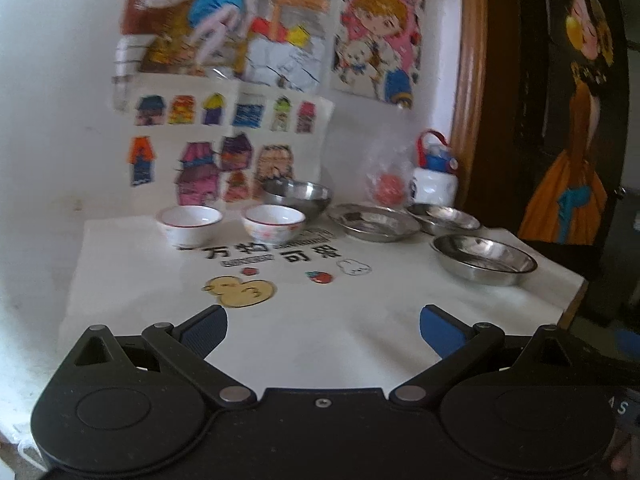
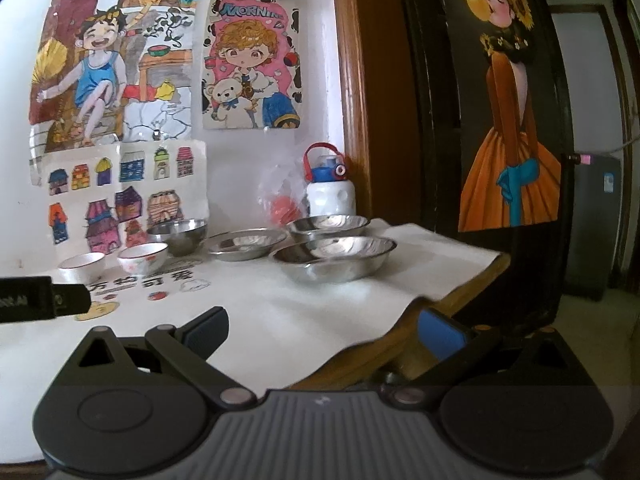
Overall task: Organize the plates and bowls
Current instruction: 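Move both grippers toward the rim of the large steel dish, then close both grippers on the large steel dish rim and lift it, then lower the large dish into the shallow dish by the bottle, open both grippers, then withdraw both grippers and move toward the flat labelled steel plate, then close both grippers on the rim of the flat labelled steel plate, then lift the flat plate with both grippers and carry it over the dish stack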
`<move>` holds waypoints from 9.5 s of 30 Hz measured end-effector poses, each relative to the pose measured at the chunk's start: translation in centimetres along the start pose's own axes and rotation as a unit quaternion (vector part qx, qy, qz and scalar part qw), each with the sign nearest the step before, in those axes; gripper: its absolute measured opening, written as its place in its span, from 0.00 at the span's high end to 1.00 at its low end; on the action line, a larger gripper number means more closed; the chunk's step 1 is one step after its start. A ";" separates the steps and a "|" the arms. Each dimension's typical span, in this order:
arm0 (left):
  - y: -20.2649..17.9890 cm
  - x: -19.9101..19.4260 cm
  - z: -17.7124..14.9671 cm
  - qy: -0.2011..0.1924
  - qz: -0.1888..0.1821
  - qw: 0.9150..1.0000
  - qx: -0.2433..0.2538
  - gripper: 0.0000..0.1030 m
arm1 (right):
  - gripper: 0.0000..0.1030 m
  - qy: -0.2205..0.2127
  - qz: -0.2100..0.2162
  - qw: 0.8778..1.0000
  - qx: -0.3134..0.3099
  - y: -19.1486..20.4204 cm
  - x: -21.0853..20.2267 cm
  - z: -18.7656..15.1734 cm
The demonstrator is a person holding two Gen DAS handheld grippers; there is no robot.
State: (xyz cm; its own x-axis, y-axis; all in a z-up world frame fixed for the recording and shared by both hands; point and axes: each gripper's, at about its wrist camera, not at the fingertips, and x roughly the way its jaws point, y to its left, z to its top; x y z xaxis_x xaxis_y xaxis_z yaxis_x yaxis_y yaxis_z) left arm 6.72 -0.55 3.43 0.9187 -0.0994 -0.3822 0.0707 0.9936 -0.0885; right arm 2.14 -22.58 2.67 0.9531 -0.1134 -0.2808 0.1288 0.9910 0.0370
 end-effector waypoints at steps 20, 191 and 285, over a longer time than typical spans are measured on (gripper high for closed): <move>-6.2 13.6 7.0 0.034 -0.100 0.994 0.012 0.01 | 0.00 0.003 0.042 0.998 -0.041 -7.6 12.3 6.0; 0.6 30.6 9.9 0.163 -0.122 0.941 -0.270 0.06 | 0.12 0.162 0.180 0.941 0.237 -2.1 33.1 7.6; -7.8 33.8 16.0 0.097 -0.143 0.976 -0.135 0.76 | 0.83 0.062 0.114 0.986 0.102 -7.7 33.1 12.8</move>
State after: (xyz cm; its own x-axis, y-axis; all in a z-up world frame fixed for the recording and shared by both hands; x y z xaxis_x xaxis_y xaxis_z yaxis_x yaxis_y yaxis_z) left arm 43.41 -10.80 5.92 0.7834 -0.4052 -0.4712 0.1847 0.8757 -0.4461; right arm 36.15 -34.92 5.34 0.9247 0.1333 -0.3566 -0.0215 0.9535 0.3007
